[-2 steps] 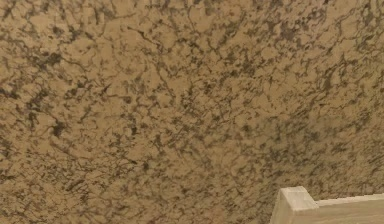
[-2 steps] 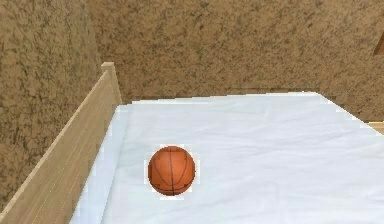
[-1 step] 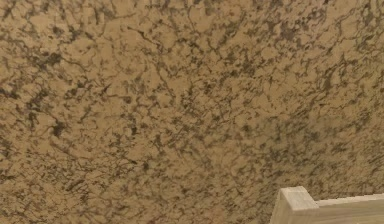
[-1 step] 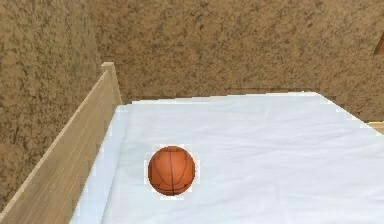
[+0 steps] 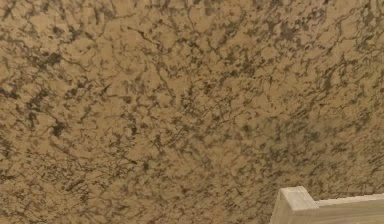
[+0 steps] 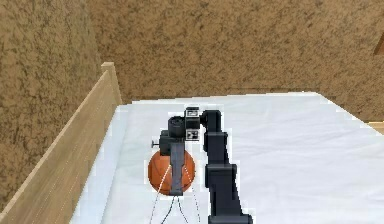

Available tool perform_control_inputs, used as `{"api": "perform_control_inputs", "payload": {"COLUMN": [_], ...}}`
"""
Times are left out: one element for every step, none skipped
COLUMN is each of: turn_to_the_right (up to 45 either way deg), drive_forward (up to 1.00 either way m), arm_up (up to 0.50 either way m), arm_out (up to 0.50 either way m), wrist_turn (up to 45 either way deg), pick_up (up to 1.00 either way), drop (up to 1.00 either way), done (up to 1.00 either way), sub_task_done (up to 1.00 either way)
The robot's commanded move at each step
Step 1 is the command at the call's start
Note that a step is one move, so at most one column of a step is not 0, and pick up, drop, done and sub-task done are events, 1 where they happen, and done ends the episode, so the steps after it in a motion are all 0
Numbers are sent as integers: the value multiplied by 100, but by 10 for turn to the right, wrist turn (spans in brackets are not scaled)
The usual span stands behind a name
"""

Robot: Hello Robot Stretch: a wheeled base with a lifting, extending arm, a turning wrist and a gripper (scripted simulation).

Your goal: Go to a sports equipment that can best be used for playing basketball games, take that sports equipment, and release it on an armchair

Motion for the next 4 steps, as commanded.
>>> {"api": "perform_control_inputs", "payload": {"turn_to_the_right": [0, 0, 0, 0], "drive_forward": [0, 0, 0, 0], "arm_up": [0, 0, 0, 0], "arm_out": [0, 0, 0, 0], "wrist_turn": [450, 450, 450, 270], "pick_up": [0, 0, 0, 0], "drop": [0, 0, 0, 0], "done": [0, 0, 0, 0], "sub_task_done": [0, 0, 0, 0]}}
